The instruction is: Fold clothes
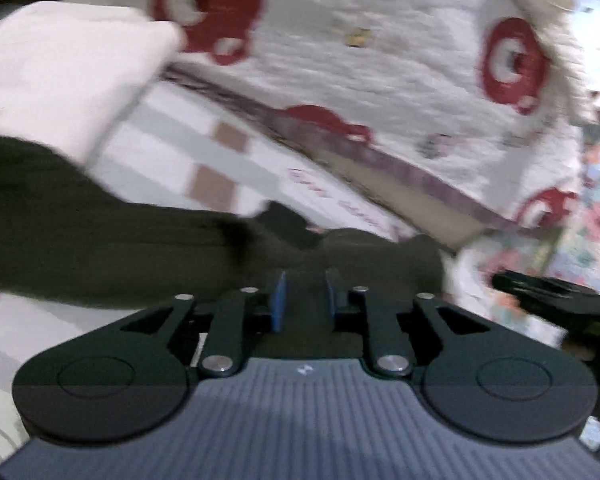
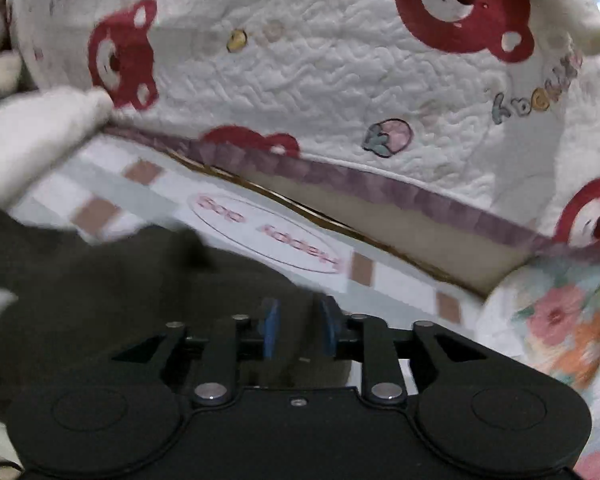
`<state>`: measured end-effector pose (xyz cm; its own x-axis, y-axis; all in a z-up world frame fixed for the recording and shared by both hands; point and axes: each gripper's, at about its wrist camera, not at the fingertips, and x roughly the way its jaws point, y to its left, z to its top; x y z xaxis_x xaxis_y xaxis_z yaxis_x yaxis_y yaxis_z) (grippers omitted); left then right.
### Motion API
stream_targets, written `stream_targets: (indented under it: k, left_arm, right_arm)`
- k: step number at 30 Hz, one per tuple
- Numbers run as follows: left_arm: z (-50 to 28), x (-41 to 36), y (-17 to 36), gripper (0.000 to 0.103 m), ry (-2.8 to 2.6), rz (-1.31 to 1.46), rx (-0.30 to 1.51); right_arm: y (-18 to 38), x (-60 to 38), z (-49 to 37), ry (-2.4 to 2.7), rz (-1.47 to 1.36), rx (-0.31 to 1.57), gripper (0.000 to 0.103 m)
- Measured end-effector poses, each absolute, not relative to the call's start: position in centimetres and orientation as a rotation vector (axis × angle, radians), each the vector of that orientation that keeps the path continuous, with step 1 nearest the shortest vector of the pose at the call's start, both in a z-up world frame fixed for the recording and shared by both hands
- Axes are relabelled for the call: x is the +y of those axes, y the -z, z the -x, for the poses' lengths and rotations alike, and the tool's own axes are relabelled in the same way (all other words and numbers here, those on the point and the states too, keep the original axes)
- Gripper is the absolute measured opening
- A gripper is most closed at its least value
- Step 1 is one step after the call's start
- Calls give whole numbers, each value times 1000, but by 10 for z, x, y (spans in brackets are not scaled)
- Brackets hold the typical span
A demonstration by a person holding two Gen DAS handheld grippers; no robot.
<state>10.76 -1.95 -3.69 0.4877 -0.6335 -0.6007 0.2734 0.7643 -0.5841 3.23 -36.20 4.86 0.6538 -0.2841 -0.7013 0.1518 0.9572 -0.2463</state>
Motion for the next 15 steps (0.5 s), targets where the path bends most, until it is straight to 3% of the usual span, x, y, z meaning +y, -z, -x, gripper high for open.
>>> stream_targets:
  k: [6,15]
  left_arm:
    - [-104,-15,70,25,584,517,962]
    - [-84,-43,82,50,659,382,948]
  right_arm:
    - [-34,-321,-32,15,40,865,48]
    - [-17,-265,-82,-147,101,932,49]
